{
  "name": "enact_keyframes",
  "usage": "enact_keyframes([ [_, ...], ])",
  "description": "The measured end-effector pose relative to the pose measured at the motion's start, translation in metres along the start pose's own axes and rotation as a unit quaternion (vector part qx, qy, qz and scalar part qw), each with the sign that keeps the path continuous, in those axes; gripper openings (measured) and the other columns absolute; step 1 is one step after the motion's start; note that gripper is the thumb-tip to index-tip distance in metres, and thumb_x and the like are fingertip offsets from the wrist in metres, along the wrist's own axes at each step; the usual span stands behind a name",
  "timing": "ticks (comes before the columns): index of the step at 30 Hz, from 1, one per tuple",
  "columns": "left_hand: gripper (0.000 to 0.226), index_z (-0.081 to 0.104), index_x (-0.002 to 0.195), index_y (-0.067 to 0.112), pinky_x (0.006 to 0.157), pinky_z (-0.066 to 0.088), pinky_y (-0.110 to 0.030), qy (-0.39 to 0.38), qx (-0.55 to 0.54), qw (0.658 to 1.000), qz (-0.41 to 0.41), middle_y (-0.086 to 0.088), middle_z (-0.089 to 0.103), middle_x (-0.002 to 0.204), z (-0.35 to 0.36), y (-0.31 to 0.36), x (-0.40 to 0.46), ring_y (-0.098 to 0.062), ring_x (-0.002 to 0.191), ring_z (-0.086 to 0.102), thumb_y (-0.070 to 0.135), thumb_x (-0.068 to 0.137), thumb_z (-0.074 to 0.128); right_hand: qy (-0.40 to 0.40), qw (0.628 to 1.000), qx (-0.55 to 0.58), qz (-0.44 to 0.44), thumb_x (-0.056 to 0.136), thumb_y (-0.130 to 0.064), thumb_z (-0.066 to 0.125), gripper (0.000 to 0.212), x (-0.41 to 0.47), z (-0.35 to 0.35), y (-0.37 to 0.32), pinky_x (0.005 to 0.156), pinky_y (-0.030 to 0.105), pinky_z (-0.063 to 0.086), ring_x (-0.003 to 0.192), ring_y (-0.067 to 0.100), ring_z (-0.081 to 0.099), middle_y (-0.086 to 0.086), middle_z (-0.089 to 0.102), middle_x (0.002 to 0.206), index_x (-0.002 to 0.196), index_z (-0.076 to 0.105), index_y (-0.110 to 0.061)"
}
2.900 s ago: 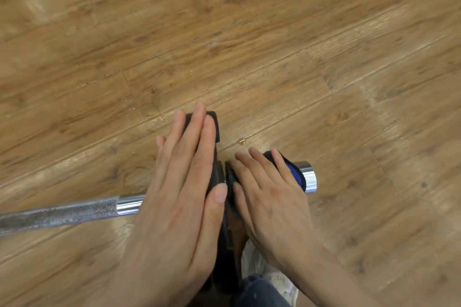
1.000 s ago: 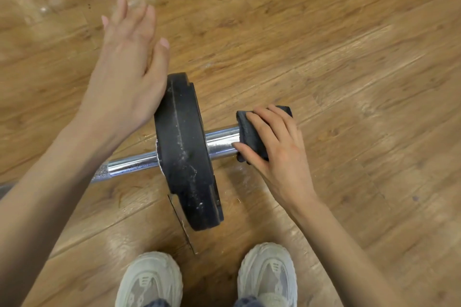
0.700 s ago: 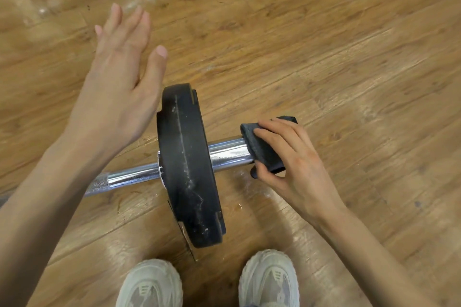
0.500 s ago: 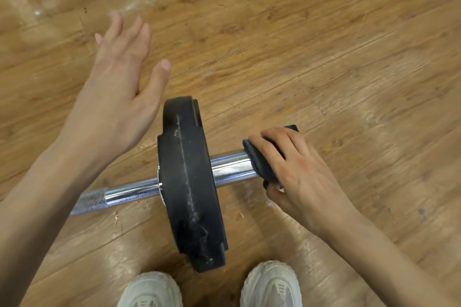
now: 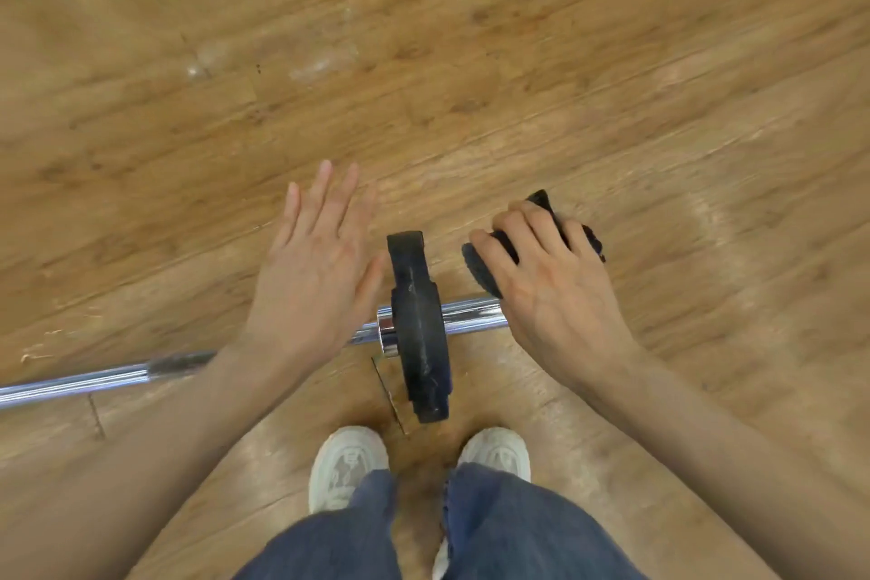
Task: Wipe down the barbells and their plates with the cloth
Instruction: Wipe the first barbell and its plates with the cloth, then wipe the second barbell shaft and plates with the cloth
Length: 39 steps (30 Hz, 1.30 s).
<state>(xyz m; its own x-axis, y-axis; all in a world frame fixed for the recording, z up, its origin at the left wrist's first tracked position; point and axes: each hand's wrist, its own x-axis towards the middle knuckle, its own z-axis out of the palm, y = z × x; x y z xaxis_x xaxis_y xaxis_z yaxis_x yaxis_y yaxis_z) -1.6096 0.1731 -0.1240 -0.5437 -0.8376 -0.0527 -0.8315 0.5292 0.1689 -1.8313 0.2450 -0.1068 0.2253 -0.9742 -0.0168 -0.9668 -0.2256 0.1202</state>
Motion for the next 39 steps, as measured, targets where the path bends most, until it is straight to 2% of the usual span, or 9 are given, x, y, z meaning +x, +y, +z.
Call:
enact_keyframes([
  [6,0.061,0.042,0.148,0.002,0.121,0.023,-0.051,-0.022,-0.037,0.998,-0.038,-0.020,0.048,0.145,-0.087,0.009,-0.016,-0.038,0.143,0.037,0.025,0.094,0.062,-0.008,1.000,0.016,-0.020,0.077,-0.004,0.054,0.036,0.025,-0.091,-0.017,0.086,0.040,0.041,0.116,0.032,0.055,0.014,0.062,0.115,0.111,0.065,-0.008],
  [12,0.061,0.046,0.144,0.005,0.111,0.036,-0.049,-0.029,-0.053,0.995,-0.084,-0.018,0.052,0.132,-0.168,0.016,-0.035,-0.037,0.123,0.047,0.025,0.090,0.068,-0.005,0.999,0.033,-0.028,0.066,-0.008,0.073,0.036,0.034,-0.178,-0.030,0.082,0.038,0.041,0.107,0.028,0.050,0.011,0.061,0.105,0.101,0.066,-0.011],
  [16,0.063,0.044,0.147,0.010,0.105,0.037,-0.043,-0.029,-0.062,0.991,-0.114,-0.013,0.049,0.137,-0.228,0.018,-0.045,-0.033,0.122,0.045,0.030,0.091,0.066,0.005,0.998,0.036,-0.055,0.064,-0.012,0.081,0.037,0.046,-0.240,-0.040,0.081,0.035,0.034,0.106,0.026,0.043,0.010,0.061,0.102,0.097,0.065,-0.012],
  [20,0.066,0.052,0.142,0.007,0.104,0.042,-0.044,0.003,-0.048,0.989,-0.139,-0.013,0.056,0.133,-0.288,0.021,-0.053,-0.033,0.119,0.052,0.029,0.084,0.076,0.001,0.996,0.023,-0.090,0.064,-0.015,0.083,0.042,0.062,-0.306,-0.052,0.083,0.035,0.037,0.109,0.028,0.054,0.008,0.060,0.105,0.102,0.065,-0.015],
  [24,0.070,0.057,0.135,0.004,0.107,0.044,-0.047,0.023,-0.065,0.981,-0.180,-0.015,0.061,0.128,-0.347,0.024,-0.071,-0.035,0.119,0.058,0.027,0.075,0.084,-0.001,0.993,0.015,-0.116,0.063,-0.017,0.085,0.048,0.072,-0.369,-0.066,0.088,0.037,0.041,0.113,0.027,0.052,0.008,0.059,0.110,0.106,0.065,-0.015],
  [26,0.070,0.054,0.140,0.005,0.111,0.040,-0.045,0.029,-0.067,0.977,-0.201,-0.014,0.059,0.134,-0.377,0.024,-0.085,-0.033,0.126,0.055,0.030,0.080,0.080,0.011,0.992,0.031,-0.125,0.057,-0.015,0.088,0.051,0.073,-0.400,-0.074,0.087,0.037,0.043,0.109,0.027,0.052,0.009,0.060,0.108,0.104,0.066,-0.015],
  [30,0.069,0.034,0.154,0.010,0.121,0.024,-0.040,0.032,-0.082,0.962,-0.259,-0.011,0.044,0.151,-0.430,0.017,-0.121,-0.029,0.145,0.034,0.034,0.096,0.061,0.034,0.986,0.057,-0.155,0.046,-0.009,0.090,0.058,0.075,-0.449,-0.098,0.081,0.036,0.043,0.101,0.026,0.051,0.006,0.061,0.101,0.099,0.067,-0.014],
  [34,0.068,0.030,0.156,0.010,0.122,0.020,-0.038,0.048,-0.077,0.947,-0.309,-0.010,0.041,0.153,-0.475,-0.002,-0.163,-0.027,0.148,0.029,0.035,0.099,0.057,0.050,0.977,0.065,-0.196,0.049,-0.008,0.089,0.052,0.074,-0.486,-0.135,0.079,0.035,0.042,0.096,0.026,0.052,0.005,0.060,0.096,0.097,0.068,-0.015],
  [39,0.068,0.016,0.159,0.015,0.121,0.016,-0.033,0.054,-0.063,0.932,-0.352,-0.005,0.032,0.157,-0.512,-0.044,-0.225,-0.023,0.150,0.021,0.040,0.103,0.046,0.052,0.967,0.075,-0.239,0.045,-0.011,0.092,0.054,0.076,-0.521,-0.200,0.073,0.033,0.049,0.090,0.023,0.057,0.002,0.060,0.092,0.093,0.069,-0.017],
])
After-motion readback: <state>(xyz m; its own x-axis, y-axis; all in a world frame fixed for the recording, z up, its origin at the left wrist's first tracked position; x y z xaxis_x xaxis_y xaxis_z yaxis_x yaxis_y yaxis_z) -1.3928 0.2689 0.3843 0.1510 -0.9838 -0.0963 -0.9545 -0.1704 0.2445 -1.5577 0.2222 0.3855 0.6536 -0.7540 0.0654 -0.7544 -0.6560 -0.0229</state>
